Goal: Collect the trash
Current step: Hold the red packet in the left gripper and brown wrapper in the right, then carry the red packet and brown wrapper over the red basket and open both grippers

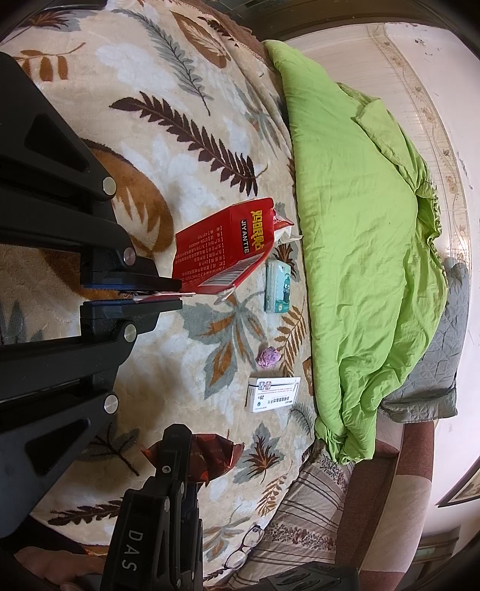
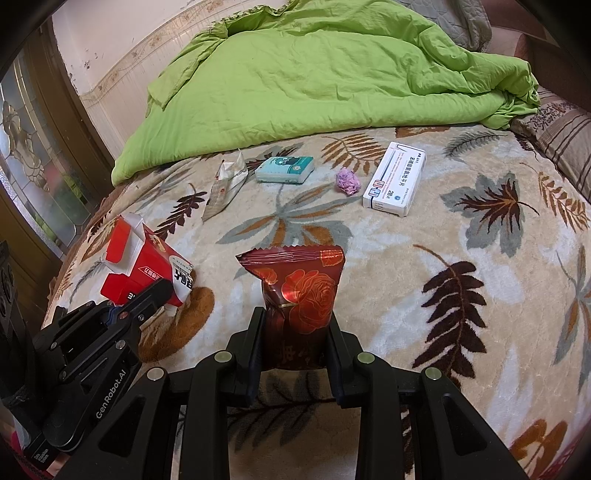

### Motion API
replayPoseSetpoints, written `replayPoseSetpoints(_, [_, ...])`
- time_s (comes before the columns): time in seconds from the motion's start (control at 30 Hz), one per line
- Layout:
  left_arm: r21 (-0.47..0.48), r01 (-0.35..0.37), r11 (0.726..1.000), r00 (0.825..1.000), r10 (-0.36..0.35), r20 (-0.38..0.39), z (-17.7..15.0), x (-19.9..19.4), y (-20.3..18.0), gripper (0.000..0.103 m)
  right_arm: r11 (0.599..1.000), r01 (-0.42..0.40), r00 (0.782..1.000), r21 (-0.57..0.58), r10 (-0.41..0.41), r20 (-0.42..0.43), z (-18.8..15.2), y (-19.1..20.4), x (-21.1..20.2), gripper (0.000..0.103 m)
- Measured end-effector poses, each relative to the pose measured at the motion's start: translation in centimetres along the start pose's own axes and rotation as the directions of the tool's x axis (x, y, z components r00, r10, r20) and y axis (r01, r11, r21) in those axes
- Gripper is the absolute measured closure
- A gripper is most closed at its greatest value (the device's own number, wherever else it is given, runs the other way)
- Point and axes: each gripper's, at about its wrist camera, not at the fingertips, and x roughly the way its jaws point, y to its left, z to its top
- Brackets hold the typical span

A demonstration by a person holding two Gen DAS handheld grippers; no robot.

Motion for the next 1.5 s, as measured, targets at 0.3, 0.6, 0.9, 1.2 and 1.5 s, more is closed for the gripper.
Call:
replayPoseSetpoints(0.3, [-0.005,0.102,0.995,0.995,-0.102,0.009,-0.2,-0.8,-1.2,0.100,0.999,-0.012,0.999,0.035,0.011,0.036,-0.1,-0.6,-1.1,0.072])
replayPoseSetpoints(0.6, [0.086,0.251,0.964,0.967,-0.254,0.025,-0.5,-3.6,-4.9,0.100,0.986,-0.075,0.992,0.149,0.058,0.114,-3.4,-3.7,-9.3,0.072])
replayPoseSetpoints(0.9, [0.238,0.473,0.848,0.876,-0.482,-0.024,0.8,-8.5,-13.7,0.100,0.944,0.065,0.976,0.325,-0.128,0.177,-8.9,-11.5,-20.5,0.072])
replayPoseSetpoints(1.2, [0.265,0.745,0.613,0.665,-0.717,-0.209,2.0,-11.3,-27.0,0.100,0.784,0.231,0.923,0.576,-0.365,0.126,-15.3,-20.8,-27.5,0.071])
replayPoseSetpoints(1.5, [0.243,0.784,0.571,0.620,-0.711,-0.332,0.3,-10.0,-34.3,0.059,0.701,0.321,0.891,0.637,-0.452,0.048,-18.4,-23.6,-28.8,0.049])
